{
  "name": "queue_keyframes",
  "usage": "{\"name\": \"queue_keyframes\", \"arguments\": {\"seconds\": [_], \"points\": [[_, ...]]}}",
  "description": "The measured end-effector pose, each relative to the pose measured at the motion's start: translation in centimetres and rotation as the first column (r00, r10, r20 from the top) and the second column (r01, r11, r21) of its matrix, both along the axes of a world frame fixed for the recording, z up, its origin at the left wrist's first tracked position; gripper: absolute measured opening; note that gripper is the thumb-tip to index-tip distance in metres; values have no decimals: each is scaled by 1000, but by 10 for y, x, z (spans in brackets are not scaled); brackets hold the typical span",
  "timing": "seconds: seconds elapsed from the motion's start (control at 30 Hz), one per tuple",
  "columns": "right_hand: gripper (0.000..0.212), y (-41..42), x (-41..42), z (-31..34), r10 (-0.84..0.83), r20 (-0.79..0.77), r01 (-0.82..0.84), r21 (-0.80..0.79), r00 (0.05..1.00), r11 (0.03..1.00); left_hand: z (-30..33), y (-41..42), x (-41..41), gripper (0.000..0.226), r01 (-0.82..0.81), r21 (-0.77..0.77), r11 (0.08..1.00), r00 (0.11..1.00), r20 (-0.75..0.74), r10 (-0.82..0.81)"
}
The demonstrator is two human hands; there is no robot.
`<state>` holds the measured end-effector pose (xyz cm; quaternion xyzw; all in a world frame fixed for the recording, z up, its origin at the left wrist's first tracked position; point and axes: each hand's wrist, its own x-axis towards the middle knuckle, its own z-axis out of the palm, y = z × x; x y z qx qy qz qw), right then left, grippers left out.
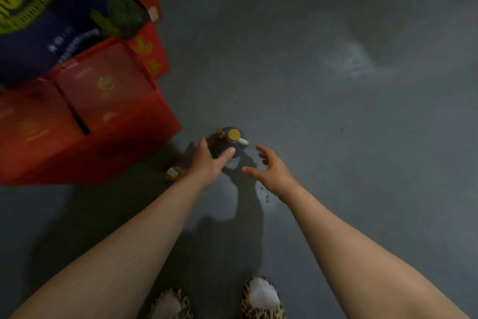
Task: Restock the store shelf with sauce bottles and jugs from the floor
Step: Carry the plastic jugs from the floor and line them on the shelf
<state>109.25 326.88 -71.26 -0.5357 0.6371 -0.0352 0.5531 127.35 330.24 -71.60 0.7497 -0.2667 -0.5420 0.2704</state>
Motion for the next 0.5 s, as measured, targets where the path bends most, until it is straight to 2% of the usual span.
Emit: {"name": "queue_keyframes", "arguments": {"seconds": [0.17, 0.33, 0.5], "points": [[90, -24, 7, -78, 58, 150, -53, -39, 987, 998, -64, -31, -5, 99, -49, -142, 989, 994, -102, 34], [80, -32, 11, -113, 54, 283, -40, -52, 958, 998, -80, -33, -13, 45, -104, -278, 955, 993, -79, 85], [76, -36, 10, -119, 8, 354, 9, -44, 935, 999, -72, -38, -11, 42, -137, -271, 953, 990, -69, 123]]}}
